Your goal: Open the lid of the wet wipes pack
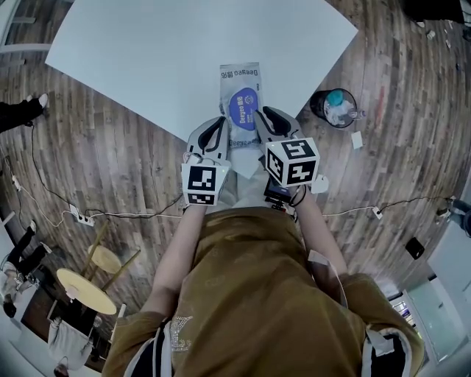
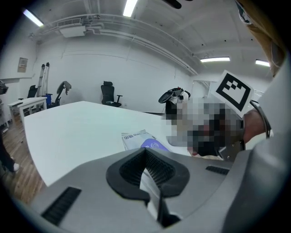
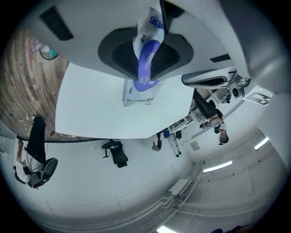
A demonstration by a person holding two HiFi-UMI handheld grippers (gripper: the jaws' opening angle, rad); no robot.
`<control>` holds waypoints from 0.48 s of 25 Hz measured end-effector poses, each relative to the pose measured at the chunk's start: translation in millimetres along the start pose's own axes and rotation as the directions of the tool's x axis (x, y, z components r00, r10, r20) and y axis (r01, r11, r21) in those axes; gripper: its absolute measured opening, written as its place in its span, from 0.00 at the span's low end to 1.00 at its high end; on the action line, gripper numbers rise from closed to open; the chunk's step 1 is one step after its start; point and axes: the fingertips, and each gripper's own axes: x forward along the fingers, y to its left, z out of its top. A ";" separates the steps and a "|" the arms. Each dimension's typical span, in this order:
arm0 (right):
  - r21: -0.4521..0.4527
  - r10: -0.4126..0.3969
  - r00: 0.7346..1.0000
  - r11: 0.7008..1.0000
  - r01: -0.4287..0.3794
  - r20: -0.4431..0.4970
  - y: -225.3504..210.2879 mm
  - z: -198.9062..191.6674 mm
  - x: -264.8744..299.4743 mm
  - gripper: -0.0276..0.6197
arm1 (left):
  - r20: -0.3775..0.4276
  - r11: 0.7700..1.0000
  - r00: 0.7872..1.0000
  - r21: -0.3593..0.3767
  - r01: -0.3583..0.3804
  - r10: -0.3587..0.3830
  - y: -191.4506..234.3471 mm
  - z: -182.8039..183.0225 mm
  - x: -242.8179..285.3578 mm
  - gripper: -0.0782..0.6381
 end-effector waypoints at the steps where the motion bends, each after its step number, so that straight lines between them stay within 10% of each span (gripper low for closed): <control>1: 0.002 0.005 1.000 1.000 -0.005 -0.004 1.8 -0.1 1.3 0.15 | -0.005 1.000 1.000 -0.001 0.004 -0.004 -1.8 -2.3 -0.2 0.11; 12: 0.036 0.012 0.997 0.999 -0.009 -0.078 7.3 -10.7 15.7 0.16 | -0.061 0.999 0.997 0.020 0.041 -0.040 -16.1 -21.8 0.9 0.11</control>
